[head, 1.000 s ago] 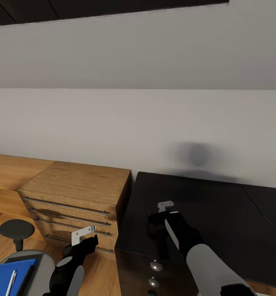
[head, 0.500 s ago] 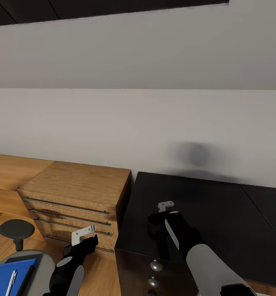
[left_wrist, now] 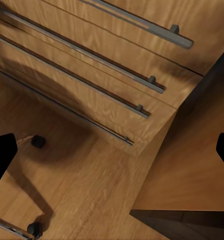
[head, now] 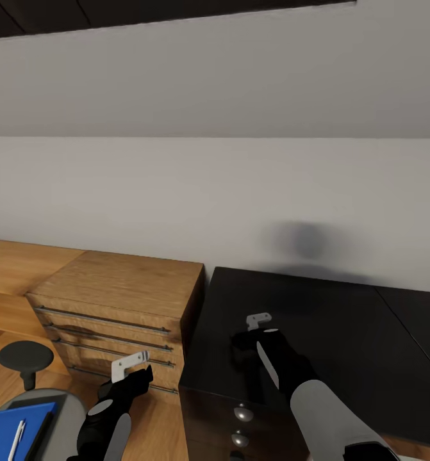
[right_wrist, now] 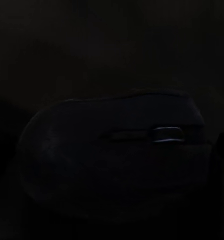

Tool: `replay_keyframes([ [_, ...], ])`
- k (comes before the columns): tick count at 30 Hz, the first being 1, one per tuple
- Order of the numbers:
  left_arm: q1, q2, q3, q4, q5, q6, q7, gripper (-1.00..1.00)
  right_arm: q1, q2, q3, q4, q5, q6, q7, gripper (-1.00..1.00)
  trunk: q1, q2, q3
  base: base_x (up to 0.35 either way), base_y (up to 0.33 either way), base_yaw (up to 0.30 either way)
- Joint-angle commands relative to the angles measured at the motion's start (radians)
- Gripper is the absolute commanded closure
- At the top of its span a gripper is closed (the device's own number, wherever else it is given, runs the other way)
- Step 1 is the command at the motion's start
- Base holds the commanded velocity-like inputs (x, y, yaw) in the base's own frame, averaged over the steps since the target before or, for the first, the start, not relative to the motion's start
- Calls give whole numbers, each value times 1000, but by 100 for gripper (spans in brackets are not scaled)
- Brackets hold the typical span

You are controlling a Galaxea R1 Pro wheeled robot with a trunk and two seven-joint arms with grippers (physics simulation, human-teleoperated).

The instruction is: In the bedroom, organize the workspace by keeping the computer under the desk, ensuring the monitor is on the desk, placing the keyboard on the desk next to the monitor, placing the mouse on the desk next to the keyboard, moving the folder from the swivel chair onto the desk next to the mouse, stacking the notebook on top of the folder with the pen on top of the notebook, and positioning the swivel chair next to the desk.

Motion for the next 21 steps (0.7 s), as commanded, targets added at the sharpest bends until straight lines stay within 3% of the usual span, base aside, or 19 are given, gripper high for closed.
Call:
replay_keyframes([
  [1, -1, 0, -1, -1, 10, 2, 10, -100, 0, 0, 0, -2, 11, 6, 6, -100, 4, -8, -4, 0, 0, 0],
  [16, -1, 0, -1, -1, 10, 2, 10, -100, 0, 0, -1, -2, 11, 6, 6, -100, 8, -15, -7, 0, 0, 0],
  [17, -1, 0, -1, -1, 10, 2, 10, -100, 0, 0, -1, -2, 11, 6, 6, 100, 8, -15, -7, 0, 0, 0],
  [21, -1, 0, -1, -1, 10, 2, 10, -100, 0, 0, -1, -2, 10, 6, 7, 100, 8, -15, -7, 0, 0, 0],
])
